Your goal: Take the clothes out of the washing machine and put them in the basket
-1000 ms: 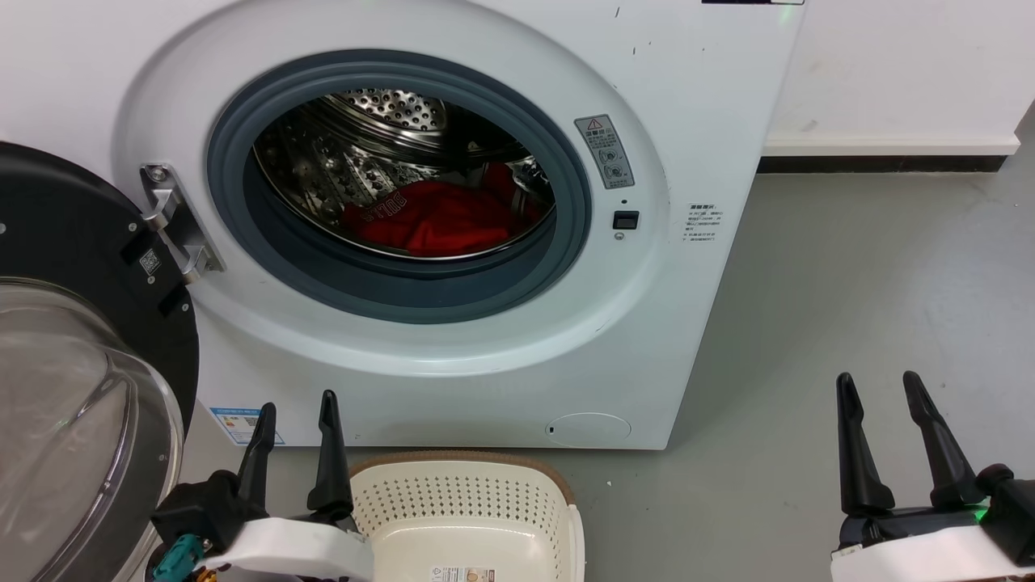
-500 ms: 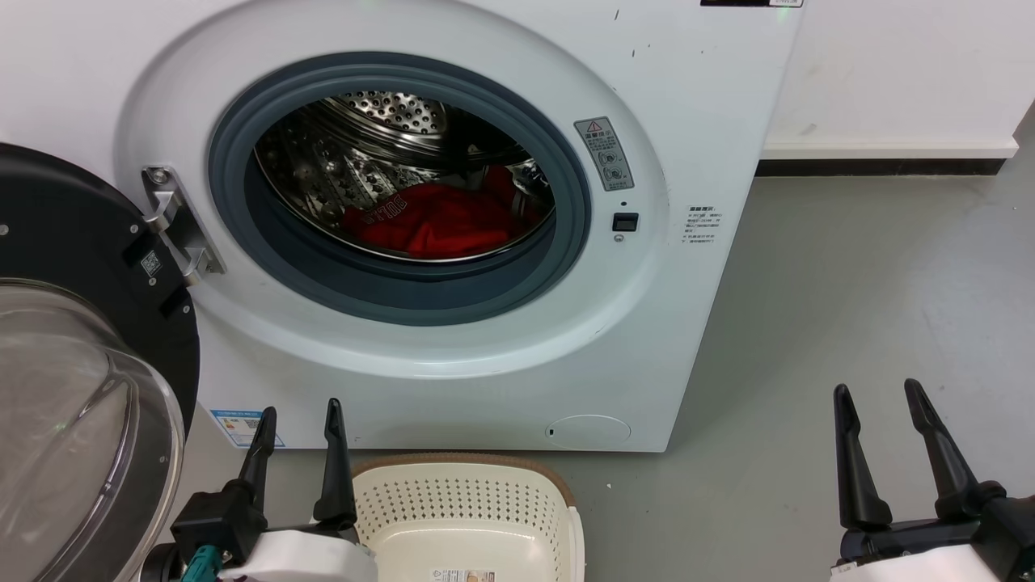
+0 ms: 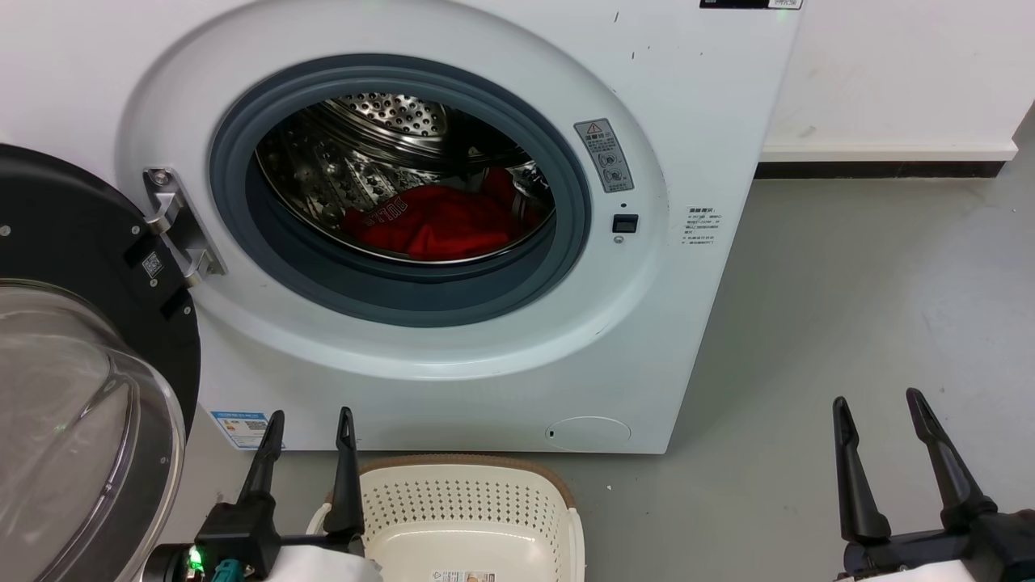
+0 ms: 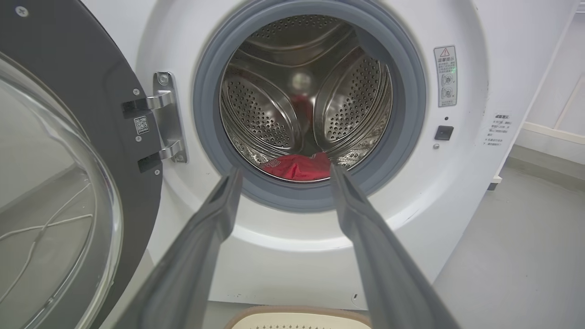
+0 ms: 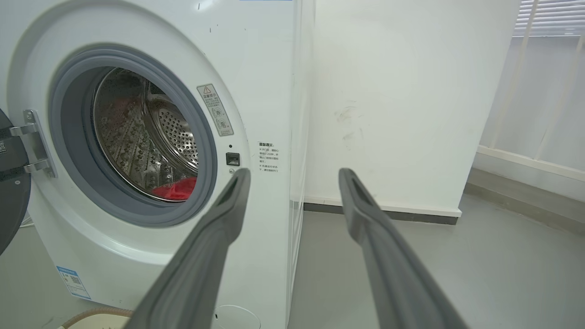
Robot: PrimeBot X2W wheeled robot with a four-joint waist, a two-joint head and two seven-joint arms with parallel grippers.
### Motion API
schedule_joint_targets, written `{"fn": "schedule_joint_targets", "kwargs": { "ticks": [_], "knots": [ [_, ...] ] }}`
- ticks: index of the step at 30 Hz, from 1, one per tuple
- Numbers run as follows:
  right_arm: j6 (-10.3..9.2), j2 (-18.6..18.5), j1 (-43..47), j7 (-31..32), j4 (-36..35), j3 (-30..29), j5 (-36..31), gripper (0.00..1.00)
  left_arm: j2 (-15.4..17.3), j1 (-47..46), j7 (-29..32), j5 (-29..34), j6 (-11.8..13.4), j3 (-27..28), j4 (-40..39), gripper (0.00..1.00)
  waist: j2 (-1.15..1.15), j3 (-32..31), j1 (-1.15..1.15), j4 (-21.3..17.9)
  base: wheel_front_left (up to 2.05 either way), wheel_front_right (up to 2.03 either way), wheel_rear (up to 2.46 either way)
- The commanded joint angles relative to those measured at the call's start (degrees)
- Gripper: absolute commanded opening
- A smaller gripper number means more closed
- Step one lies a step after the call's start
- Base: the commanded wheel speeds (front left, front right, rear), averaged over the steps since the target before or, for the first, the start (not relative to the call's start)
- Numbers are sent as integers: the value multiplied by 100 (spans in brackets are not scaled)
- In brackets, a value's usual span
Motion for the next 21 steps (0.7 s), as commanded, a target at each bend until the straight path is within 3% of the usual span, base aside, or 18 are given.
{"fn": "schedule_joint_targets", "kwargs": {
  "ticks": [1,21],
  "knots": [
    [-4,7,79,-45,-8,-4,-103,100,10,66,-41,99,22,-3,-37,100,0,-1,0,1,0,0,0],
    [-4,7,115,-60,221,2,-92,100,10,95,-62,21,3,15,75,100,0,1,0,11,0,0,0]
  ]
}}
